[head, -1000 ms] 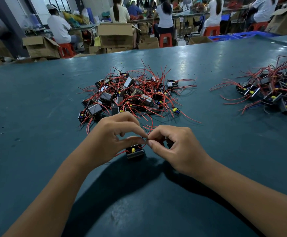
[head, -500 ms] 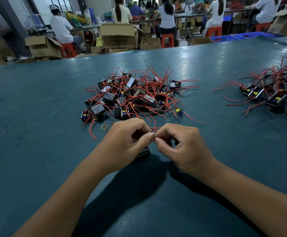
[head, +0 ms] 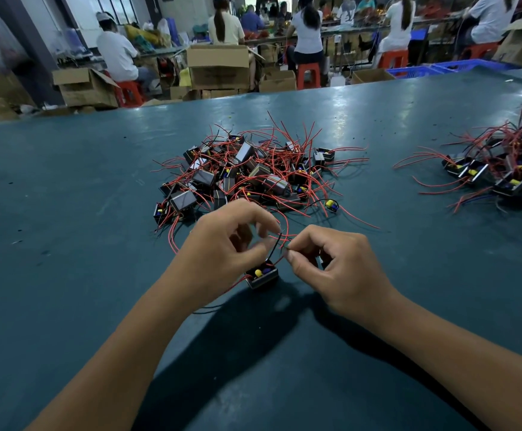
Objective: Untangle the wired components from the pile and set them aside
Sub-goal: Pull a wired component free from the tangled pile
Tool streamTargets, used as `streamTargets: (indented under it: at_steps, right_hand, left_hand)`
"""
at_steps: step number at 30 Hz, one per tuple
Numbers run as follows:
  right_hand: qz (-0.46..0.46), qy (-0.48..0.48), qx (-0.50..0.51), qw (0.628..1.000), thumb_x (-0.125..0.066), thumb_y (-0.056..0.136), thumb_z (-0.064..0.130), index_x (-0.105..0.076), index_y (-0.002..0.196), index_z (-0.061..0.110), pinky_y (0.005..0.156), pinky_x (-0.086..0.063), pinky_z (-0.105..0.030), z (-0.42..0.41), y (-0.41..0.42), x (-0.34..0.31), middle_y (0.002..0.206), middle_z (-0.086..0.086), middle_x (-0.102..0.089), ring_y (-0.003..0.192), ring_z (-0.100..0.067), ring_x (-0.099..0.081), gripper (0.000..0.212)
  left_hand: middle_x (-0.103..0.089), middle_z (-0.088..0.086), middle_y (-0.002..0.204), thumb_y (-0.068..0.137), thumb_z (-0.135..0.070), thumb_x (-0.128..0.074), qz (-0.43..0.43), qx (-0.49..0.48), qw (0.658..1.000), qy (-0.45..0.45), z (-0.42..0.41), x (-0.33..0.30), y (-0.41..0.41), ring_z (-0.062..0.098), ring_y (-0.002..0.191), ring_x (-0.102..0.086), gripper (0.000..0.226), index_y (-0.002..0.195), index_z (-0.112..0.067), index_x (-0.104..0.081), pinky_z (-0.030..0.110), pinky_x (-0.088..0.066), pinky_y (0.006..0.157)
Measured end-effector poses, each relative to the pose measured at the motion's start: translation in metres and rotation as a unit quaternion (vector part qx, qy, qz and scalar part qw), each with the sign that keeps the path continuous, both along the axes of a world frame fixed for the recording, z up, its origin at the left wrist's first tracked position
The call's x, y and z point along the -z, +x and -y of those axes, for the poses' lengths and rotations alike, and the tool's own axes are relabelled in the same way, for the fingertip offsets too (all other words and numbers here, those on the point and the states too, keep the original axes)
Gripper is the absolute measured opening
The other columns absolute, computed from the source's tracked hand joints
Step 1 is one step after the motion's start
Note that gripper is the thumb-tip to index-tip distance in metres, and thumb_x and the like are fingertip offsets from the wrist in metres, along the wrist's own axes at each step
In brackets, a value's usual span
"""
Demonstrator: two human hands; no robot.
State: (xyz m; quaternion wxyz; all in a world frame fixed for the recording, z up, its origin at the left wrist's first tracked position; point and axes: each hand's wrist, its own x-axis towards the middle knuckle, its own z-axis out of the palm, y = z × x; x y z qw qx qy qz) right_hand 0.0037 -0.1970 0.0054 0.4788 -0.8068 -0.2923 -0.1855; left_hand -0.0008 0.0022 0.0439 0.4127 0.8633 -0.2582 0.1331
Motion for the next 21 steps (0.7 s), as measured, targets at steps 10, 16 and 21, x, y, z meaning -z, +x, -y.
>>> streamTargets:
  at_steps: [10,16,21]
  right_hand:
    - [0.000,-0.016,-0.031,0.999,-0.071,0.085,0.001,-0.066,0.077,0.011,0.060,-0.036,-0.007,0.0019,-0.0010,-0.0004,0.062,0.014,-0.057,0.057,-0.001,-0.052,0.014]
    - [-0.011,-0.014,-0.035,0.999,-0.071,0.086,0.002,-0.067,0.079,0.010,0.060,-0.034,-0.007,0.0018,-0.0006,-0.0012,0.062,0.013,-0.057,0.057,0.000,-0.051,0.011]
    - [-0.010,-0.022,-0.036,0.999,-0.069,0.088,0.010,-0.068,0.081,0.013,0.059,-0.034,-0.007,0.0037,-0.0003,-0.0009,0.063,0.013,-0.057,0.058,0.000,-0.051,0.007]
  left_hand:
    - [-0.065,0.000,0.088,0.086,-0.024,-0.079,0.254,-0.002,0.944,0.209,-0.0038,-0.0011,-0.0013,0.022,0.075,-0.061,0.009,0.093,-0.018,-0.078,0.038,-0.050,0.064]
    - [-0.069,-0.001,0.091,0.086,-0.028,-0.076,0.278,0.010,0.930,0.242,-0.0079,-0.0017,0.0029,0.022,0.075,-0.062,0.014,0.098,-0.021,-0.079,0.039,-0.050,0.064]
    - [-0.069,-0.002,0.090,0.089,-0.033,-0.073,0.296,0.012,0.921,0.252,-0.0069,-0.0011,0.0029,0.021,0.073,-0.059,0.014,0.095,-0.023,-0.080,0.038,-0.047,0.061]
